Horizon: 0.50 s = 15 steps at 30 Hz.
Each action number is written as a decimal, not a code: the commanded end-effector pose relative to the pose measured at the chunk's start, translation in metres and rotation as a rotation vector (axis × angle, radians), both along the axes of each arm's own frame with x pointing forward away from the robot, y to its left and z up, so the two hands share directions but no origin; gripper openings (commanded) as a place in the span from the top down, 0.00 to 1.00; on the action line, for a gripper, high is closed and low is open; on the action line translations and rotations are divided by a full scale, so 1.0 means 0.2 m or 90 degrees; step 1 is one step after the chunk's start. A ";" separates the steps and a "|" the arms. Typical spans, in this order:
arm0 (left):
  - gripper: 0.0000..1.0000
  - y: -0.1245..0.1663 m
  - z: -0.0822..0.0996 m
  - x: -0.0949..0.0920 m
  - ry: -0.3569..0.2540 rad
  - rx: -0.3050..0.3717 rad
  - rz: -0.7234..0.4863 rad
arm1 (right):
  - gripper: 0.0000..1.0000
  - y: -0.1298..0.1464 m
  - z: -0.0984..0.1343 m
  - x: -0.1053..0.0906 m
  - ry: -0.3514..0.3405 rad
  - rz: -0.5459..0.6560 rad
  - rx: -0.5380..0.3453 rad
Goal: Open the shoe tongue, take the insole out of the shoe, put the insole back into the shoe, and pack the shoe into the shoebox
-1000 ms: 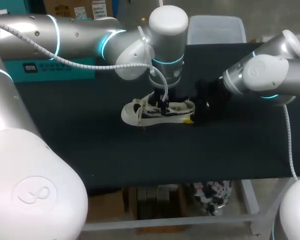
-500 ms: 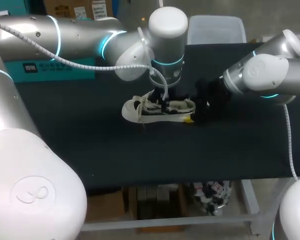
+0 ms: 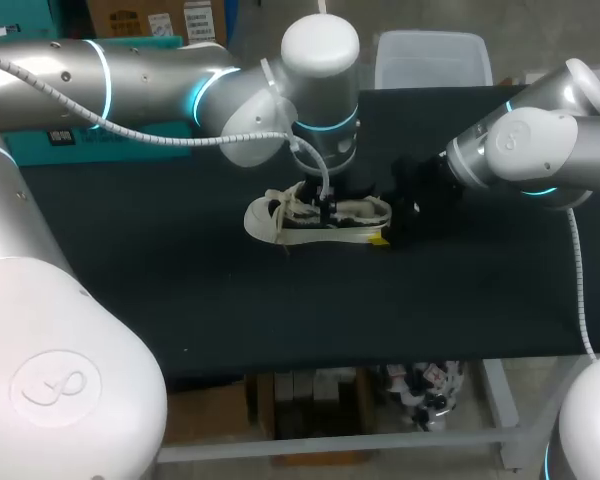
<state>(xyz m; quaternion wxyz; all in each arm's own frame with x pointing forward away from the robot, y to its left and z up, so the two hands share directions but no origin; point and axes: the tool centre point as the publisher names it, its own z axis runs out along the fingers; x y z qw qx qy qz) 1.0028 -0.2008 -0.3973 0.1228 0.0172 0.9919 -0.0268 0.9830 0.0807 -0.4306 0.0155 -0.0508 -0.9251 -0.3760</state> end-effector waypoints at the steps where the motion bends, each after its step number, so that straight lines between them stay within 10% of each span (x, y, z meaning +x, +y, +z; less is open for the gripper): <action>1: 1.00 -0.04 -0.26 0.09 -0.001 -0.024 -0.002 | 1.00 0.01 -0.03 -0.03 0.002 0.006 0.002; 15: 1.00 -0.08 0.06 0.04 -0.015 -0.086 0.010 | 1.00 0.01 -0.03 -0.03 0.002 0.006 0.002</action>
